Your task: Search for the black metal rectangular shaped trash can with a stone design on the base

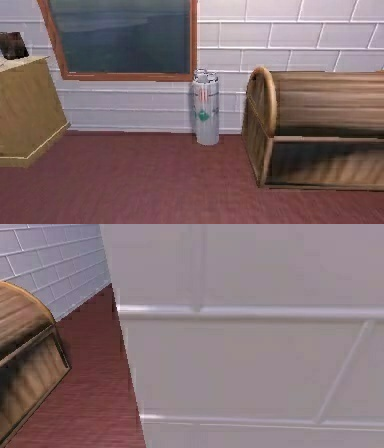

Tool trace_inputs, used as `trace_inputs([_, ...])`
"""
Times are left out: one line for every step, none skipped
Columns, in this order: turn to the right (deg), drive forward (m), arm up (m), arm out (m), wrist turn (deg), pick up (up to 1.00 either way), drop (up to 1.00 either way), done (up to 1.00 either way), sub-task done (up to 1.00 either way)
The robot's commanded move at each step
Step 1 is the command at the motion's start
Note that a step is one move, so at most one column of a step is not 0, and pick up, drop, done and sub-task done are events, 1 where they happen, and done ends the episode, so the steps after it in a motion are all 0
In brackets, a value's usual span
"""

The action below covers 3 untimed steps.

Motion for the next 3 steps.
trace_inputs([0.0, 0.2, 0.0, 0.0, 0.0, 0.0, 0.0, 0.0, 0.0])
trace_inputs([-36.0, 0.0, 0.0, 0.0, 0.0, 0.0, 0.0, 0.0, 0.0])
trace_inputs([0.0, 0.35, 0.0, 0.0, 0.0, 0.0, 0.0, 0.0, 0.0])
